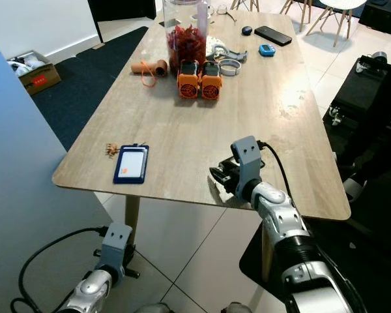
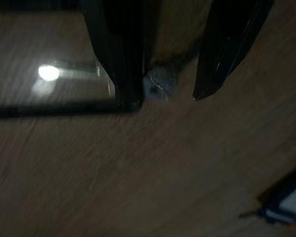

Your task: Hang keys on a hook

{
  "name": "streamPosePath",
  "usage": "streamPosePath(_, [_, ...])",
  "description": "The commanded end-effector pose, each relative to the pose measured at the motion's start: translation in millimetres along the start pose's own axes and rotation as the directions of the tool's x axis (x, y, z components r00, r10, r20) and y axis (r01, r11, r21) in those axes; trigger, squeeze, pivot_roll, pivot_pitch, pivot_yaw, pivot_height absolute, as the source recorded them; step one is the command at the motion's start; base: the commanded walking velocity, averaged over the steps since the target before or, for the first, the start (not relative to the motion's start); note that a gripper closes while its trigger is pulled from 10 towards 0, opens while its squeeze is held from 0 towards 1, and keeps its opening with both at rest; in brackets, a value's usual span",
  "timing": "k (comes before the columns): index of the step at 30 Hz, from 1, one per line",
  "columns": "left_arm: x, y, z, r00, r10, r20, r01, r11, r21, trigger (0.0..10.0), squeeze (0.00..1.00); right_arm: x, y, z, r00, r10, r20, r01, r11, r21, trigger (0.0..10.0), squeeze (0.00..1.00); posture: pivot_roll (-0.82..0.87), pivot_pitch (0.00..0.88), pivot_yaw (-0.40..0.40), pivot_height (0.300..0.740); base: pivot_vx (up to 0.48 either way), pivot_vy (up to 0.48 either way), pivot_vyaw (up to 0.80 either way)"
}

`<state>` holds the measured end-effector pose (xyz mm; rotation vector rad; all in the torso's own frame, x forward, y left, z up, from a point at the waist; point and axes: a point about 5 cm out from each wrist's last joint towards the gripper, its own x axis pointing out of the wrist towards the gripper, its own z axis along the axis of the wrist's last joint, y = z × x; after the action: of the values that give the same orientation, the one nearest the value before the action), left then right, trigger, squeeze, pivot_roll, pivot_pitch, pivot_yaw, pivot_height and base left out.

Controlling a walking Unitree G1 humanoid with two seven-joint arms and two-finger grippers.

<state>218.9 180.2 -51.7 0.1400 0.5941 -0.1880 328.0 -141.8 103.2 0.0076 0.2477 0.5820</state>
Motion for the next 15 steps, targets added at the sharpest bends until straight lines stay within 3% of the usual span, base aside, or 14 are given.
streamPosePath(1, [-0.5, -1.7, -0.9, 1.000, -0.004, 0.002, 0.004, 1.000, -0.006, 10.0, 0.00, -3.5, -0.7, -5.2, 1.000, 0.000, -0.030, 0.000, 1.000, 0.004, 10.0, 0.00, 0.05, 0.093, -0.034, 0.740, 0.000, 0.000, 0.00])
streamPosePath(11, [0.9, -2.7, 1.2, 1.000, -0.012, 0.004, 0.012, 1.000, -0.006, 10.0, 0.00, -7.2, -3.3, -6.5, 0.999, -0.021, -0.037, 0.022, 0.999, 0.024, 10.0, 0.00, 0.04, 0.094, -0.029, 0.740, 0.000, 0.000, 0.00])
streamPosePath(12, [0.9, -2.8, 1.2, 1.000, -0.012, 0.004, 0.012, 1.000, -0.006, 10.0, 0.00, -7.3, -3.5, -6.0, 0.999, -0.022, -0.036, 0.023, 0.999, 0.027, 8.3, 0.00, 0.04, 0.094, -0.029, 0.740, 0.000, 0.000, 0.00])
streamPosePath(13, [1.0, -2.9, 1.2, 1.000, -0.012, 0.003, 0.012, 1.000, -0.006, 10.0, 0.00, -7.4, -3.8, -5.3, 0.999, -0.024, -0.034, 0.025, 0.999, 0.030, 2.9, 0.00, 0.04, 0.094, -0.029, 0.740, 0.000, 0.000, 0.00])
streamPosePath(15, [1.1, -3.0, 1.2, 1.000, -0.012, 0.002, 0.012, 1.000, -0.007, 10.0, 0.00, -7.4, -4.3, -4.6, 0.999, -0.027, -0.032, 0.028, 0.999, 0.035, 2.9, 0.00, 0.04, 0.094, -0.029, 0.740, 0.000, 0.000, 0.00])
